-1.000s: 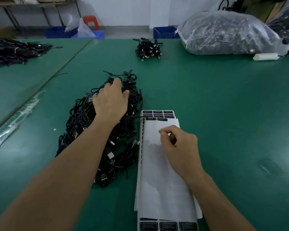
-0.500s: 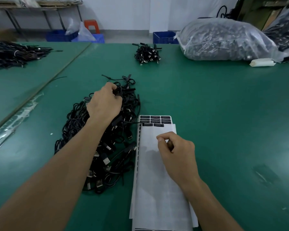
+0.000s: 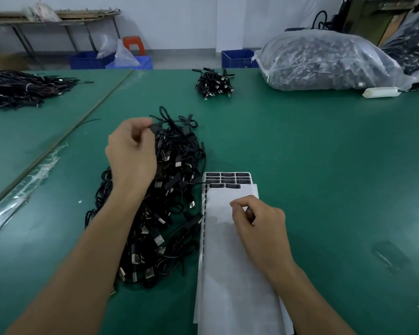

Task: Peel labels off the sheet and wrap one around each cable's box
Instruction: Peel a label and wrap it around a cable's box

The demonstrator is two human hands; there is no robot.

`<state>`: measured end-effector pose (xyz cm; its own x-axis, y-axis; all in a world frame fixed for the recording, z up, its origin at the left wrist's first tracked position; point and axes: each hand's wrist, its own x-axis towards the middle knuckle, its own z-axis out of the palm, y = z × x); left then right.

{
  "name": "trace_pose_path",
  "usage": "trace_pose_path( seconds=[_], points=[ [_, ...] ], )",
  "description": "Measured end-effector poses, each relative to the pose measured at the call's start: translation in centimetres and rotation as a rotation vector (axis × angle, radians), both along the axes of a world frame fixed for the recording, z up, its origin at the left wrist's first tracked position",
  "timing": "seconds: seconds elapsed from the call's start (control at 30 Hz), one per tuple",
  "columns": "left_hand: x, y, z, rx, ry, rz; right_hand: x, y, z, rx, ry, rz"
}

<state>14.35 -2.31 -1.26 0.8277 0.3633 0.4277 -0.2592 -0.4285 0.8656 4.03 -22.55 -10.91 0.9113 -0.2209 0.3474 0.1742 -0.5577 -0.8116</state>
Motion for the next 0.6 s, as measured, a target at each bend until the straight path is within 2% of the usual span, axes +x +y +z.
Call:
trace_pose_path(
  seconds=[0.1,0.2,0.3,0.43,0.6],
  points=[
    [-3.4,0.3,-0.2,-0.088,-0.111,-0.111,0.0,-0.1,0.1,-0.018,0.007,-0.007],
    [-6.1,0.3,-1.6,-0.018,-0.058,-0.198,-0.3,0.0,0.6,-0.036,0.022,0.016],
    [-7.4,0.2,-2.7,-0.028,-0.036,-0.277,-0.5,0.2,1.0,-0.070,0.054,0.035],
    [-8.4,0.5,-3.3,-0.064,0.011,-0.296,-0.5,0.0,1.1,0.158,0.024,-0.021],
    [-9.4,1.4,-3.6,0.072,0.057,-0.262,-0.5,-0.2,1.7,0.397,-0.068,0.076]
  ],
)
